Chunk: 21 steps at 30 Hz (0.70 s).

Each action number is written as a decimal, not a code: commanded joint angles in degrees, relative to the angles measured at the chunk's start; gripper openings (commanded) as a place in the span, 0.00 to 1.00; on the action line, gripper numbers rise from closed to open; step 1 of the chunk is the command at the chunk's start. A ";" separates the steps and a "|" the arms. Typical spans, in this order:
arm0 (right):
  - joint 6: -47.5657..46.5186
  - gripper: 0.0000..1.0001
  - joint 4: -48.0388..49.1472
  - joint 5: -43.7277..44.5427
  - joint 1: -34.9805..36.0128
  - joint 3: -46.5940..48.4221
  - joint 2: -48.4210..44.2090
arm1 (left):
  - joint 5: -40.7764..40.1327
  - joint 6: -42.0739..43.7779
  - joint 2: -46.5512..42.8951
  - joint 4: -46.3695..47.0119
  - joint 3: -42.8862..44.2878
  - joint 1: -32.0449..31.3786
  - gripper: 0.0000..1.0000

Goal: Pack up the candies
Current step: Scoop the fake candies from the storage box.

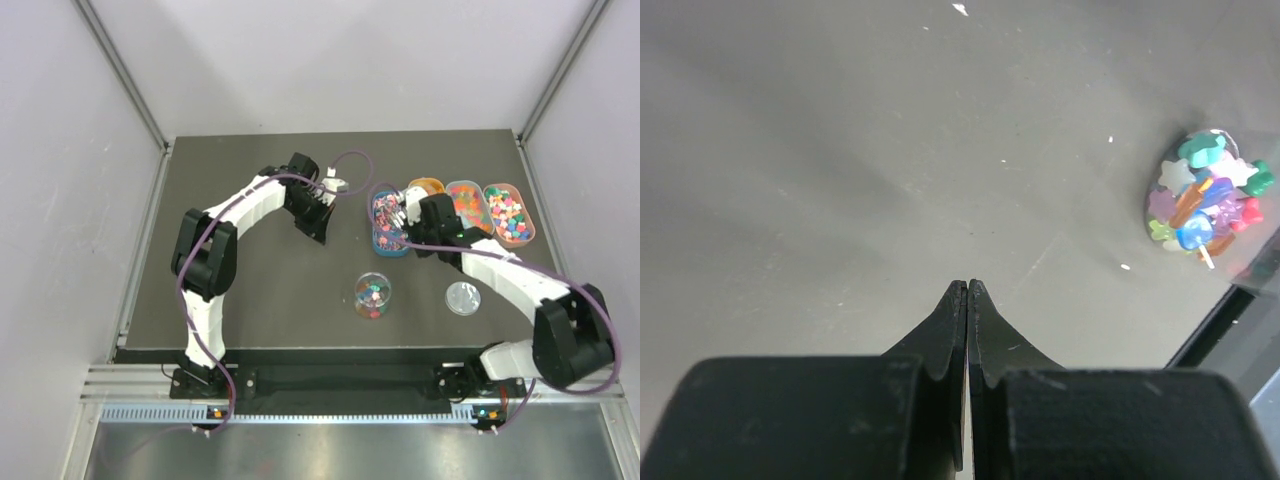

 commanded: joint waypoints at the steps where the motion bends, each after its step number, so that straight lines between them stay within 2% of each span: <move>1: -3.63 0.00 -3.93 -1.03 0.69 5.20 -7.28 | -2.00 2.61 -1.02 -1.58 3.05 0.16 0.00; 3: -7.31 0.00 -10.08 -3.49 0.69 5.47 -11.14 | -2.53 2.96 -1.20 -1.75 3.40 0.24 0.00; 4: -9.42 0.00 -12.01 -8.64 0.78 4.86 -12.63 | -2.62 3.22 -1.28 -1.67 3.92 0.42 0.00; 5: -13.18 0.00 -15.51 -9.74 1.12 4.33 -15.35 | -2.62 3.23 -1.29 -1.58 4.10 0.59 0.00; 14: -34.81 0.00 -33.80 -11.77 1.48 3.18 -26.96 | -0.34 1.82 -2.34 0.09 4.46 5.16 0.00; 21: -41.86 0.00 -43.31 -9.58 1.66 8.62 -25.66 | 2.29 0.77 -2.34 1.58 4.81 10.35 0.00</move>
